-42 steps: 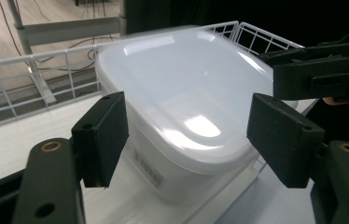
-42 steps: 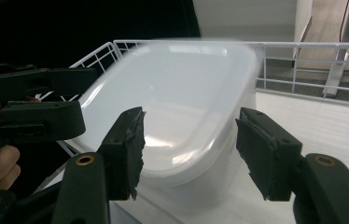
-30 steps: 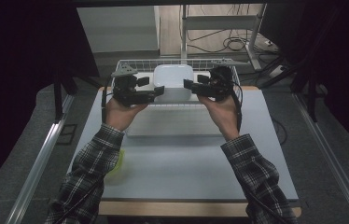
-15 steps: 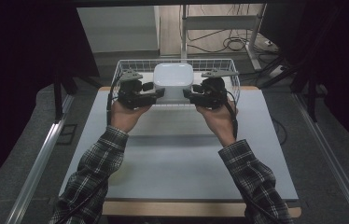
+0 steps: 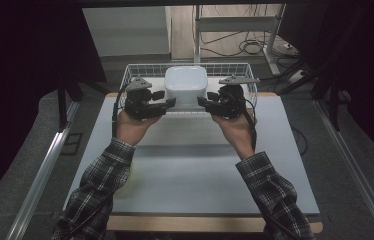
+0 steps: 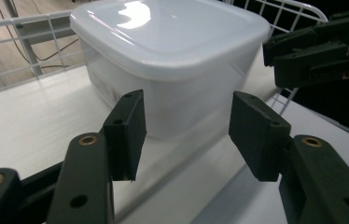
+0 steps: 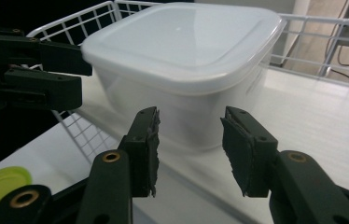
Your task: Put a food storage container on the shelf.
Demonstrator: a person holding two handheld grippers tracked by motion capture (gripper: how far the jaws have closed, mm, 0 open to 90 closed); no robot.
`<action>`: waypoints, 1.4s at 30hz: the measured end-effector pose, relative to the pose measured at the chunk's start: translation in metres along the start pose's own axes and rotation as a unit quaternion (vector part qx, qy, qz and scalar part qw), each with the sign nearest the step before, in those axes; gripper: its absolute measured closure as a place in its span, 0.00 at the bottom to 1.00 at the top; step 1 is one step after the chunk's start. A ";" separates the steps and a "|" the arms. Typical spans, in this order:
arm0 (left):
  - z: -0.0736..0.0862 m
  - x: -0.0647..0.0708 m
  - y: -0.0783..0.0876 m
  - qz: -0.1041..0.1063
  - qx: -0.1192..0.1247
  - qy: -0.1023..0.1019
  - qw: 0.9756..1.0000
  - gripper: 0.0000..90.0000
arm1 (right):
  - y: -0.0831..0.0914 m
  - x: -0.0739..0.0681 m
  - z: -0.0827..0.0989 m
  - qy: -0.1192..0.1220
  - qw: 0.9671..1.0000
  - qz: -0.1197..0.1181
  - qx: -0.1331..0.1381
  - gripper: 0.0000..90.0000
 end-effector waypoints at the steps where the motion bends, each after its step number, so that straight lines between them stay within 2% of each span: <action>1: 0.005 0.003 0.005 0.007 0.000 -0.002 1.000 0.51 | 0.002 -0.001 0.002 0.001 1.000 -0.003 -0.001 0.61; 6: 0.021 0.012 0.017 0.020 -0.004 -0.001 1.000 0.49 | 0.011 -0.010 0.014 0.006 1.000 -0.017 0.000 0.59; 7: 0.030 0.016 0.022 0.023 -0.005 -0.002 1.000 0.47 | 0.015 -0.014 0.020 0.010 1.000 -0.025 -0.001 0.56; 8: 0.030 0.016 0.022 0.023 -0.005 -0.002 1.000 0.45 | 0.015 -0.014 0.020 0.010 1.000 -0.025 -0.001 0.56; 9: 0.041 0.020 0.025 0.028 -0.007 0.002 1.000 0.44 | 0.018 -0.019 0.029 0.017 0.999 -0.029 -0.001 0.52; 10: 0.041 0.020 0.025 0.028 -0.007 0.002 1.000 0.43 | 0.019 -0.021 0.032 0.018 0.999 -0.031 -0.002 0.50; 12: 0.051 0.023 0.029 0.033 -0.007 0.003 0.999 0.41 | 0.021 -0.023 0.036 0.019 0.999 -0.035 -0.001 0.48; 13: 0.062 0.027 0.032 0.031 -0.010 0.002 0.999 0.37 | 0.024 -0.027 0.044 0.023 0.999 -0.040 -0.003 0.44; 14: 0.062 0.027 0.032 0.031 -0.010 0.002 0.999 0.35 | 0.024 -0.027 0.044 0.023 0.999 -0.040 -0.003 0.44; 17: 0.083 0.033 0.040 0.021 -0.017 -0.004 1.000 0.31 | 0.028 -0.032 0.064 0.033 0.998 -0.044 -0.011 0.38; 18: 0.083 0.033 0.040 0.021 -0.017 -0.004 1.000 0.29 | 0.028 -0.032 0.064 0.033 0.998 -0.044 -0.011 0.38; 19: 0.093 0.037 0.043 0.024 -0.020 0.000 1.000 0.28 | 0.029 -0.033 0.073 0.033 0.998 -0.048 -0.015 0.35; 22: 0.103 0.042 0.046 0.027 -0.022 0.005 0.999 0.23 | 0.031 -0.035 0.082 0.031 0.998 -0.053 -0.019 0.32; 23: 0.107 0.044 0.047 0.029 -0.024 0.006 0.999 0.21 | 0.032 -0.037 0.092 0.031 0.998 -0.058 -0.025 0.30; 24: 0.111 0.045 0.048 0.029 -0.025 0.007 0.999 0.21 | 0.032 -0.037 0.092 0.031 0.998 -0.058 -0.025 0.30; 27: 0.128 0.049 0.051 0.027 -0.028 0.011 0.999 0.13 | 0.034 -0.040 0.107 0.038 0.997 -0.065 -0.027 0.25; 28: 0.128 0.049 0.051 0.027 -0.028 0.011 0.999 0.11 | 0.034 -0.041 0.112 0.037 0.997 -0.067 -0.029 0.24; 32: 0.145 0.054 0.052 0.011 -0.029 -0.017 0.999 0.07 | 0.035 -0.043 0.124 0.038 0.996 -0.075 -0.038 0.19; 35: 0.152 0.057 0.052 0.012 -0.031 -0.015 0.999 0.06 | 0.037 -0.043 0.130 0.037 0.995 -0.080 -0.038 0.15; 38: 0.165 0.060 0.050 0.002 -0.038 -0.028 0.999 0.05 | 0.041 -0.044 0.144 0.033 0.995 -0.082 -0.042 0.11; 42: 0.181 0.067 0.048 0.008 -0.046 -0.042 0.998 0.05 | 0.042 -0.044 0.159 0.043 0.995 -0.077 -0.054 0.09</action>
Point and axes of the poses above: each handheld gripper's, and its own axes: y roughly backward along the jaws, z roughly out of its underside, x roughly to its right, the point moved 7 cm from there along -y, roughly forward along the jaws, and after that the axes turned 1 degree about y, right-handed, at the moved point
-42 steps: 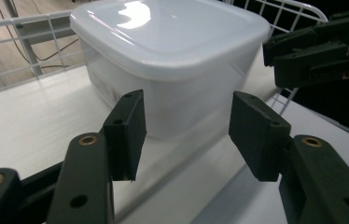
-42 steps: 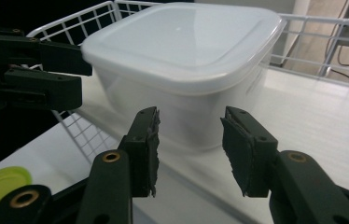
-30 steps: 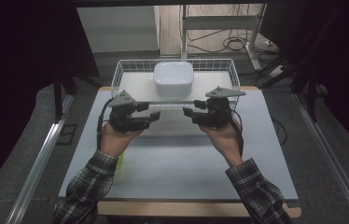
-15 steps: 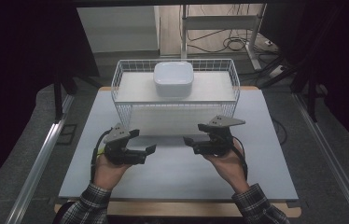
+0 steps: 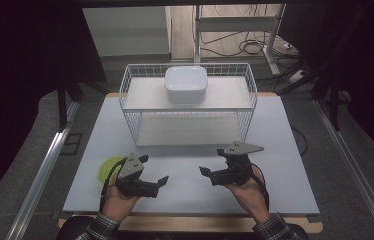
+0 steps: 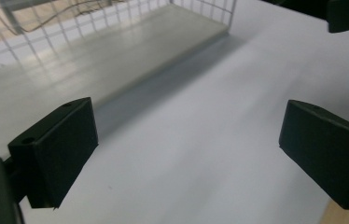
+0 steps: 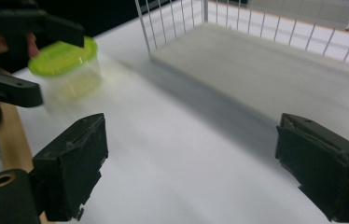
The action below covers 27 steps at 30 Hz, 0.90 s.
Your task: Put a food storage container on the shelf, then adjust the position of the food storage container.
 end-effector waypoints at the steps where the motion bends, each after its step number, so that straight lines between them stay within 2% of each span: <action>1: 0.002 0.001 0.000 -0.001 -0.003 -0.005 1.000 0.06 | -0.001 -0.001 0.004 0.002 1.000 0.001 -0.004 0.09; 3: 0.009 0.003 -0.002 -0.001 -0.010 -0.013 1.000 0.07 | -0.001 -0.001 0.017 -0.002 1.000 -0.003 -0.008 0.07; 4: 0.009 0.003 -0.002 -0.001 -0.010 -0.013 1.000 0.07 | -0.001 -0.001 0.017 -0.002 1.000 -0.003 -0.008 0.07; 6: 0.014 0.003 -0.005 -0.014 -0.021 -0.025 0.999 0.07 | -0.001 -0.002 0.024 -0.008 1.000 -0.013 -0.006 0.06; 9: 0.017 0.003 -0.007 -0.024 -0.032 -0.028 0.999 0.08 | 0.000 -0.001 0.031 -0.009 1.000 -0.015 -0.010 0.06; 11: 0.016 0.003 -0.008 -0.018 -0.038 -0.017 0.999 0.08 | 0.000 0.003 0.036 -0.010 1.000 -0.010 -0.013 0.06; 16: 0.016 0.001 -0.010 -0.005 -0.037 -0.014 0.999 0.11 | 0.001 0.007 0.036 -0.016 1.000 -0.010 -0.010 0.06; 17: 0.017 -0.002 -0.011 -0.002 -0.047 0.000 0.999 0.11 | 0.002 0.009 0.036 -0.018 1.000 -0.008 -0.008 0.06; 19: 0.018 -0.003 -0.011 -0.001 -0.056 0.005 0.998 0.11 | 0.002 0.010 0.037 -0.018 1.000 -0.006 -0.008 0.06; 22: 0.017 -0.004 -0.010 -0.005 -0.064 -0.003 0.998 0.11 | 0.001 0.013 0.038 -0.022 1.000 -0.004 -0.008 0.06; 25: 0.013 -0.003 -0.008 0.008 -0.058 0.001 0.998 0.09 | -0.001 0.013 0.040 -0.019 1.000 -0.002 -0.011 0.06; 27: 0.012 -0.006 -0.007 0.000 -0.058 0.001 0.998 0.09 | -0.002 0.013 0.040 -0.017 1.000 -0.002 -0.012 0.06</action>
Point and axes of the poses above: each handheld gripper's, and its own axes: y roughly backward along the jaws, z roughly out of its underside, x roughly to its right, the point moved 7 cm from there along -y, roughly forward along the jaws, and after that the axes turned 1 degree about y, right-handed, at the moved point
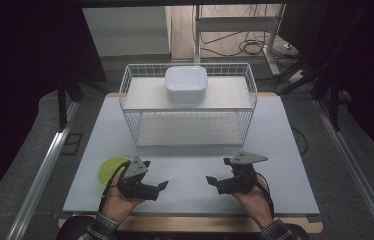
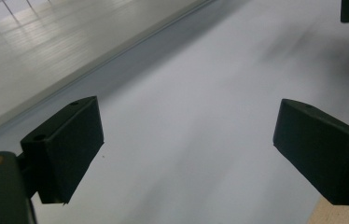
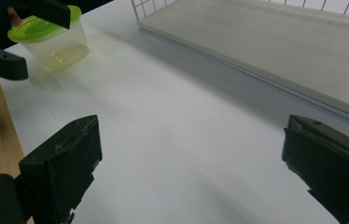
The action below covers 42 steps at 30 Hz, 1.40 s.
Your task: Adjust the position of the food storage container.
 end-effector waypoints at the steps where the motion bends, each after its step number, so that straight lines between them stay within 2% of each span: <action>1: 0.000 -0.001 0.001 -0.002 -0.001 0.003 1.000 0.10 | -0.001 0.000 0.000 0.001 1.000 0.000 -0.001 0.06; 11: -0.004 -0.027 0.015 -0.029 0.017 0.016 0.999 0.25 | -0.003 0.002 0.003 -0.005 1.000 -0.002 -0.004 0.06; 13: -0.003 -0.033 0.019 -0.035 0.018 0.023 0.999 0.32 | -0.004 0.001 0.004 -0.001 1.000 -0.003 -0.004 0.06; 15: -0.003 -0.039 0.022 -0.045 0.019 0.027 0.998 0.33 | -0.004 0.001 0.003 0.000 1.000 -0.003 -0.004 0.06; 16: -0.003 -0.045 0.027 -0.060 0.023 0.035 0.997 0.37 | -0.005 0.001 0.004 0.003 1.000 -0.004 -0.006 0.06; 17: -0.003 -0.045 0.027 -0.060 0.023 0.035 0.997 0.39 | -0.005 0.001 0.004 0.003 1.000 -0.004 -0.006 0.06; 19: -0.003 -0.055 0.035 -0.080 0.032 0.048 0.995 0.44 | -0.006 0.001 0.005 0.005 1.000 -0.001 -0.012 0.06; 21: -0.002 -0.059 0.038 -0.084 0.033 0.052 0.995 0.52 | -0.006 0.001 0.005 0.005 1.000 0.000 -0.013 0.07; 22: 0.000 -0.065 0.042 -0.090 0.036 0.060 0.994 0.52 | -0.006 0.001 0.005 0.004 1.000 0.000 -0.014 0.07; 23: 0.001 -0.068 0.044 -0.094 0.036 0.064 0.993 0.61 | -0.006 0.000 0.005 0.006 1.000 0.000 -0.015 0.07; 24: 0.003 -0.072 0.046 -0.098 0.037 0.070 0.992 0.61 | -0.006 0.000 0.005 0.006 1.000 0.000 -0.015 0.07; 25: 0.007 -0.080 0.051 -0.105 0.038 0.081 0.990 0.73 | -0.006 0.000 0.005 0.008 1.000 0.002 -0.016 0.07; 28: 0.011 -0.087 0.055 -0.112 0.036 0.088 0.989 0.90 | -0.007 0.000 0.006 0.009 1.000 0.004 -0.019 0.07; 30: 0.019 -0.097 0.063 -0.119 0.035 0.103 0.987 0.98 | -0.007 0.000 0.006 0.009 1.000 0.005 -0.020 0.08; 31: 0.019 -0.097 0.063 -0.119 0.035 0.103 0.987 1.00 | -0.007 0.000 0.006 0.009 1.000 0.005 -0.020 0.08; 35: 0.035 -0.112 0.078 -0.142 0.029 0.126 0.981 1.00 | -0.006 0.000 0.006 0.009 1.000 0.005 -0.020 0.08; 36: 0.035 -0.112 0.078 -0.142 0.029 0.126 0.981 1.00 | -0.006 0.000 0.006 0.009 1.000 0.005 -0.020 0.08; 37: 0.043 -0.118 0.082 -0.154 0.025 0.134 0.979 1.00 | -0.006 0.000 0.006 0.009 1.000 0.005 -0.020 0.08; 38: 0.046 -0.120 0.084 -0.158 0.022 0.137 0.978 1.00 | -0.006 -0.001 0.006 0.008 1.000 0.004 -0.021 0.08; 39: 0.046 -0.120 0.084 -0.158 0.022 0.137 0.978 1.00 | -0.006 -0.001 0.006 0.008 1.000 0.004 -0.021 0.08; 41: 0.055 -0.126 0.088 -0.172 0.016 0.146 0.974 1.00 | -0.007 -0.001 0.007 0.009 1.000 0.005 -0.025 0.08; 42: 0.055 -0.126 0.088 -0.172 0.016 0.146 0.974 1.00 | -0.007 -0.001 0.007 0.009 1.000 0.005 -0.025 0.08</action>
Point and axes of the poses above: each handheld gripper's, and its own axes: y roughly backward along the jaws, z roughly out of its underside, x roughly to its right, the point moved 7 cm from there along -y, roughly forward along the jaws, and after that the axes turned 1 degree about y, right-handed, at the moved point
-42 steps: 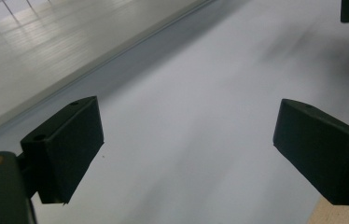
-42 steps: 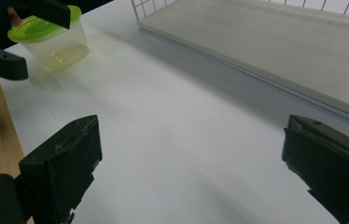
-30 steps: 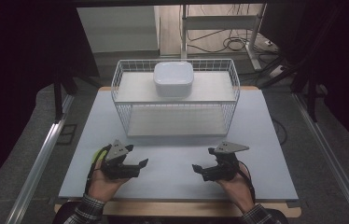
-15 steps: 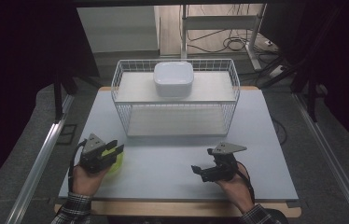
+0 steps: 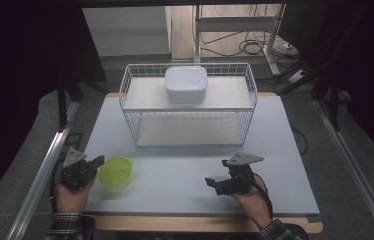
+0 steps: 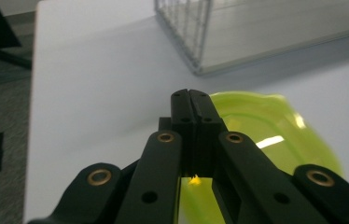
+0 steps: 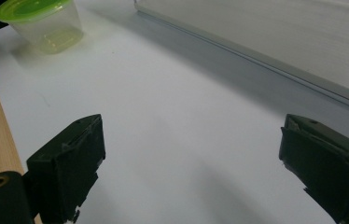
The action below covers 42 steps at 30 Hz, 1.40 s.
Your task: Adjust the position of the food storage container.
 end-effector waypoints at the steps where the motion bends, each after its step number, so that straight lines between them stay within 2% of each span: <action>1: 0.004 -0.004 0.001 -0.006 -0.004 0.005 1.000 1.00 | 0.000 0.000 0.000 0.000 1.000 0.001 -0.002 0.08; 10: 0.027 -0.019 0.003 -0.025 -0.038 0.030 0.999 1.00 | -0.002 -0.002 0.001 0.000 1.000 0.000 -0.008 0.09; 18: 0.032 -0.013 -0.003 -0.021 -0.058 0.024 0.998 1.00 | -0.003 -0.003 0.003 0.002 1.000 0.000 -0.015 0.09; 20: 0.033 -0.012 -0.005 -0.027 -0.064 0.018 0.997 1.00 | -0.003 -0.003 0.003 0.002 1.000 -0.001 -0.018 0.09; 27: 0.032 -0.008 -0.006 -0.020 -0.064 0.028 0.997 1.00 | -0.005 -0.003 0.004 0.001 1.000 -0.001 -0.022 0.09; 32: 0.030 0.005 -0.010 -0.004 -0.068 0.025 0.997 1.00 | -0.006 -0.004 0.005 0.002 1.000 -0.001 -0.025 0.09; 34: 0.028 0.017 -0.013 0.008 -0.069 0.012 0.998 1.00 | -0.006 -0.003 0.005 0.002 1.000 -0.001 -0.026 0.09; 35: 0.028 0.017 -0.013 0.008 -0.069 0.012 0.998 1.00 | -0.006 -0.003 0.005 0.002 1.000 -0.001 -0.026 0.09; 39: 0.025 0.033 -0.018 0.023 -0.070 0.001 0.997 1.00 | -0.007 -0.004 0.006 0.002 1.000 -0.002 -0.029 0.09; 42: 0.022 0.049 -0.023 0.044 -0.071 -0.009 0.996 1.00 | -0.007 -0.004 0.006 0.001 1.000 -0.003 -0.030 0.09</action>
Point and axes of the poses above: each handheld gripper's, and its own axes: y roughly backward along the jaws, z roughly out of its underside, x roughly to its right, the point moved 7 cm from there along -y, roughly forward along the jaws, and after that the axes turned 1 degree about y, right-handed, at the moved point
